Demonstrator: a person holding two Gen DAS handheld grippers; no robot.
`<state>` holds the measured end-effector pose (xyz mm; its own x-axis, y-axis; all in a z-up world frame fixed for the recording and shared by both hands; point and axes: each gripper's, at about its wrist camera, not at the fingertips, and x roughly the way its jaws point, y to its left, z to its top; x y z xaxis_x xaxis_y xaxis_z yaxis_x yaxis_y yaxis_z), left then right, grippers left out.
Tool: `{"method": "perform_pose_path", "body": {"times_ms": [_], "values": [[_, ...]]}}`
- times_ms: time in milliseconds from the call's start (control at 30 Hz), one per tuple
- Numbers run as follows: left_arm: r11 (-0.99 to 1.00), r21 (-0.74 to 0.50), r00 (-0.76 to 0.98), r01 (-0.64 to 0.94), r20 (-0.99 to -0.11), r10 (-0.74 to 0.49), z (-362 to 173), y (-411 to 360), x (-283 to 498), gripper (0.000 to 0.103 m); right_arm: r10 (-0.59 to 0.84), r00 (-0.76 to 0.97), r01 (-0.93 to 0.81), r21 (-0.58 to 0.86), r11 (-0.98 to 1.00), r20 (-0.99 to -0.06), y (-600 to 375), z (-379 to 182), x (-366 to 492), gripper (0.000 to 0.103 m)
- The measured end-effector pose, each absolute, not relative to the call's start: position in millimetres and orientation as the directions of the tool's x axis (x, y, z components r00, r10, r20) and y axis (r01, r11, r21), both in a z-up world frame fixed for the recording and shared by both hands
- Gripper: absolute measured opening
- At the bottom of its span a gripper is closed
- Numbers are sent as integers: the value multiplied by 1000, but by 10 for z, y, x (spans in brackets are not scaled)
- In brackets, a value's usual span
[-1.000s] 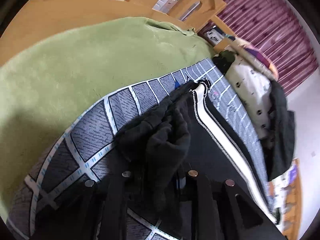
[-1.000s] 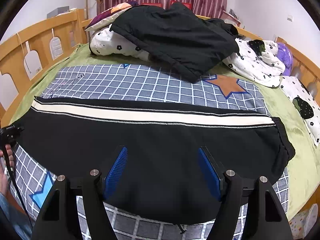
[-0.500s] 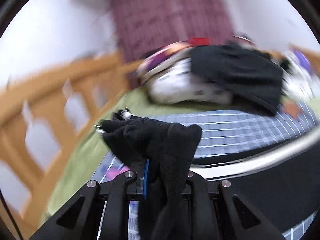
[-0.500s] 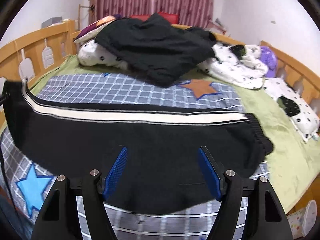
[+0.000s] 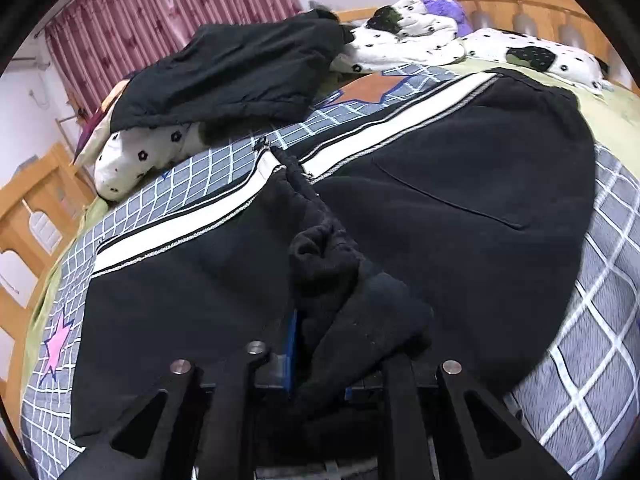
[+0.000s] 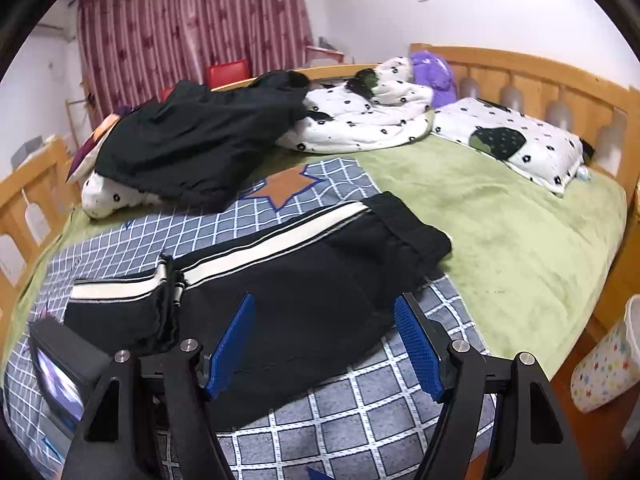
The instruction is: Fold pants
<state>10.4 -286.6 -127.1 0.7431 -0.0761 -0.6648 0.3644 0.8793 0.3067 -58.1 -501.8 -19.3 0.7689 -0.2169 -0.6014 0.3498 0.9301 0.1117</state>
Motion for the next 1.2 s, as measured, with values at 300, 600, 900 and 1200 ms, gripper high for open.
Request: {"method": "perform_pose_path", "body": {"times_ms": [300,600,900,1200], "values": [[855,158,661,494,-707,-251,-742,-1885,-202,77,-191,759,273,39,961,-623,-4808,-310,-467,72],[962,174,671,212,-741,-13,-530,-379,181,77,70,655,-1,92,996,-753,-3905,-462,160,60],[993,-8,641,114,-764,-80,-699,351,272,77,79,496,-33,73,997,-864,-3338,-1114,667,15],[983,-108,611,150,-771,-178,-837,355,326,77,198,451,-2,221,975,-870,-3581,-1138,434,8]]}}
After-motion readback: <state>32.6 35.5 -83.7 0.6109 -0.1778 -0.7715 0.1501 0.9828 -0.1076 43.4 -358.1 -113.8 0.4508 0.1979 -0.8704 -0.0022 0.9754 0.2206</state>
